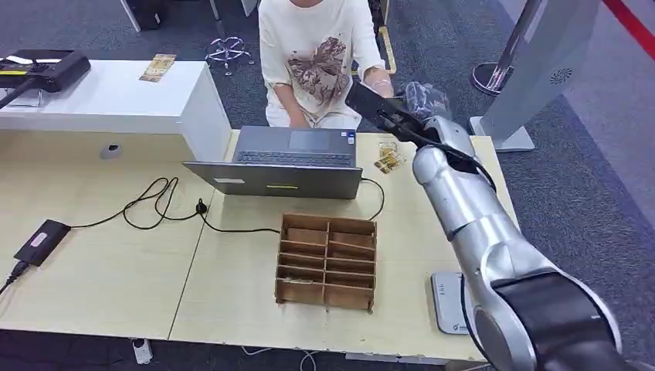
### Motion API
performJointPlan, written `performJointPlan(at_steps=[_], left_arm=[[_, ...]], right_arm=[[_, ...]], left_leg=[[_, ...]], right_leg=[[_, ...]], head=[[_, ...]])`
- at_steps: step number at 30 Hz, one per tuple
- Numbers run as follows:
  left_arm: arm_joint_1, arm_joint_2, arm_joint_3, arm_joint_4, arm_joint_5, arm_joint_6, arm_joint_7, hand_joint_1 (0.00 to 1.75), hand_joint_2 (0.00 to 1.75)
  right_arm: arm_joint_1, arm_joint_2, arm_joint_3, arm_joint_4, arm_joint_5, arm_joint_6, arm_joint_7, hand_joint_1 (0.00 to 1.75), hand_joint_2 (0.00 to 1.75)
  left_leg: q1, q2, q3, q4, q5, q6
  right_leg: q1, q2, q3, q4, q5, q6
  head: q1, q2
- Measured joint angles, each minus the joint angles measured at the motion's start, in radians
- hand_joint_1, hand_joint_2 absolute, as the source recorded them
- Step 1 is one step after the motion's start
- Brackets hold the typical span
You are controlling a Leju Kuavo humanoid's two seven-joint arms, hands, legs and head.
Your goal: Pass the card to the sensor for recognition and then transmit it.
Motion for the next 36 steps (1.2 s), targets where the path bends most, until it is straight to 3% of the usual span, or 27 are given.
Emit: performJointPlan(at_steps=[5, 9, 13, 16, 21, 24, 27, 29, 32, 36], left_arm=[[0.0, 0.0, 0.0, 0.0, 0.003, 0.0, 0.0, 0.0, 0.0], [0.001, 0.0, 0.0, 0.0, 0.008, 0.001, 0.003, 0.0, 0.0], [0.002, 0.0, 0.0, 0.0, 0.01, 0.003, 0.012, 0.0, 0.0], [0.003, 0.0, 0.0, 0.0, 0.015, 0.008, 0.017, 0.0, 0.0], [0.007, -0.001, 0.001, 0.0, 0.021, 0.021, 0.033, 0.0, 0.0], [0.009, -0.002, 0.002, 0.0, 0.029, 0.027, 0.034, 0.0, 0.0], [0.015, -0.002, 0.011, 0.0, 0.04, 0.03, 0.034, 0.0, 0.0], [0.017, -0.002, 0.017, 0.0, 0.05, 0.031, 0.034, 0.0, 0.0], [0.02, -0.003, 0.024, 0.0, 0.058, 0.033, 0.033, 0.0, 0.0], [0.021, -0.005, 0.037, 0.0, 0.063, 0.034, 0.035, 0.0, 0.0]], right_arm=[[0.014, 0.001, -0.017, -0.017, -0.016, -0.054, -0.033, 0.0, 1.75], [0.062, 0.003, -0.036, -0.132, -0.027, -0.098, -0.058, 0.0, 1.75], [0.155, 0.003, -0.043, -0.35, -0.069, -0.125, -0.074, 0.0, 1.75], [0.227, -0.01, -0.045, -0.503, -0.125, -0.195, -0.12, 0.0, 1.75], [0.389, -0.075, -0.03, -0.746, -0.271, -0.337, -0.203, 0.0, 1.75], [0.498, -0.118, -0.011, -0.87, -0.362, -0.377, -0.249, 0.0, 1.75], [0.672, -0.153, 0.012, -1.026, -0.591, -0.338, -0.332, 0.0, 1.75], [0.788, -0.182, 0.026, -1.113, -0.723, -0.27, -0.378, 0.0, 1.75], [0.945, -0.216, 0.028, -1.213, -0.806, -0.202, -0.453, 0.0, 1.75], [1.146, -0.228, 0.014, -1.324, -0.966, 0.011, -0.528, 0.0, 1.75]], left_leg=[[0.0, 0.0, 0.0, 0.0, 0.0, 0.0], [0.0, 0.0, 0.0, 0.0, 0.0, 0.0], [0.0, 0.0, 0.0, 0.0, 0.0, 0.0], [0.0, 0.0, 0.0, 0.0, 0.0, 0.0], [0.0, -0.001, 0.0, 0.0, -0.001, 0.0], [0.0, 0.0, 0.0, 0.0, -0.001, 0.0], [0.0, -0.003, 0.0, 0.0, -0.002, 0.001], [0.0, -0.003, 0.0, 0.0, -0.003, 0.001], [0.0, -0.003, 0.0, -0.001, -0.004, 0.0], [0.0, -0.002, 0.0, -0.001, -0.005, 0.0]], right_leg=[[0.0, 0.0, 0.0, 0.0, 0.0, 0.0], [0.0, 0.0, 0.0, 0.0, 0.0, 0.0], [0.0, 0.0, -0.001, 0.0, 0.0, 0.0], [0.0, 0.0, -0.001, -0.001, 0.0, 0.0], [0.0, -0.001, 0.0, -0.001, 0.0, 0.0], [0.0, -0.001, 0.001, -0.002, -0.001, 0.0], [0.0, -0.003, 0.001, -0.003, -0.002, 0.0], [0.0, -0.003, 0.001, -0.003, -0.002, 0.0], [0.0, -0.003, 0.001, -0.003, -0.004, 0.0], [0.0, -0.003, 0.001, -0.003, -0.005, 0.0]], head=[[0.0, 0.0], [0.0, 0.0], [-0.001, 0.0], [0.0, 0.0], [0.0, 0.0], [0.0, 0.0], [0.0, 0.0], [-0.001, 0.0], [-0.002, 0.0], [-0.001, 0.0]])
